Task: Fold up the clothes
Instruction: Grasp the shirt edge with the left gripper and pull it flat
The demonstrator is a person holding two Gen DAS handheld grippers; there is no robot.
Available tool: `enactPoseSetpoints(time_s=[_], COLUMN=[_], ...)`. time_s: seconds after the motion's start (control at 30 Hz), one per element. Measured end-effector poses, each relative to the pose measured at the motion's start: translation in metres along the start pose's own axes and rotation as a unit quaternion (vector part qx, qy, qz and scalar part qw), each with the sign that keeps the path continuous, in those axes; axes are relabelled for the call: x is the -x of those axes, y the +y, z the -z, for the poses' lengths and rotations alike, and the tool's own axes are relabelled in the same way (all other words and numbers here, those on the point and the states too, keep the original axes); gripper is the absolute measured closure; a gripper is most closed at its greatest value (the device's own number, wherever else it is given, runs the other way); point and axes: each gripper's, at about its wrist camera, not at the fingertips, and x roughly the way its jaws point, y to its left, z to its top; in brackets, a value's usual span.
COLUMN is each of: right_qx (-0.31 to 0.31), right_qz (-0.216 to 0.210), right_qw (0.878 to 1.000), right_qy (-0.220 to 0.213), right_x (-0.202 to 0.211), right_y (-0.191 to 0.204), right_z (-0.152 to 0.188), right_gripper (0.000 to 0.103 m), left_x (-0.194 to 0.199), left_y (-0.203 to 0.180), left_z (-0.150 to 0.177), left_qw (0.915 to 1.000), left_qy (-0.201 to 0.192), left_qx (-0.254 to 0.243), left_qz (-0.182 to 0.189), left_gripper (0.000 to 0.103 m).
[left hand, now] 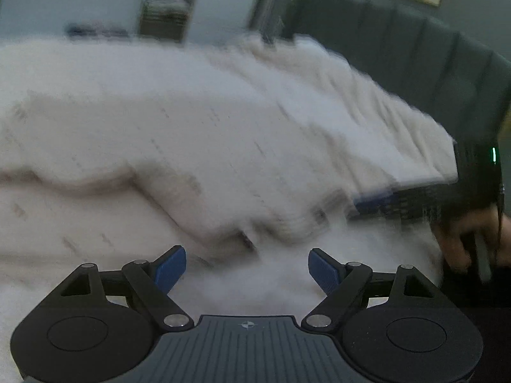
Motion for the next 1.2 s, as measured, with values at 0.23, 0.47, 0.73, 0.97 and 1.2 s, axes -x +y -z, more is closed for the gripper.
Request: enactPoseSetpoints(time_s=[0.23,0.47,0.73,0.97,1.2], right_qx=[-0.054,-0.034,-0.091,-0.073,-0.1], right_qz=[-0.003,-0.003,-0.012,0.005,0.002], right_qw=[0.998,0.999,0.995,0.997,0.994], right_qy=[-0.016,-0.023,-0.043,-0.028,-0.042], right_x=[0.0,0.01,0.01,0.003,0.009], right_y=[-0.015,-0.01,-0.028,-0.022,-0.033], right_z=[-0.003,0.004,-0.001,0.003,0.004], right_gripper=[0.047,0.047,0.046,0.046,0.045], left_x=[0.048,0.051,0.118,0.048,0.035], left_y=[0.05,0.133,0.119,0.116,0.093], left_z=[-0.03,-0.022,-0.047,-0.048,-0.023], left_qw=[0.9775,0.9818,0.9954,0.9915,0.9708], left_qy=[-0.118,0.099,0.008,-0.014,0.193], left_qx=[0.028,0.131,0.083,0.101,0.038], left_qz=[-0.173,-0.095,-0.048,-0.08,0.137], left_gripper=[0.016,0.036,0.02,0.018,0.064])
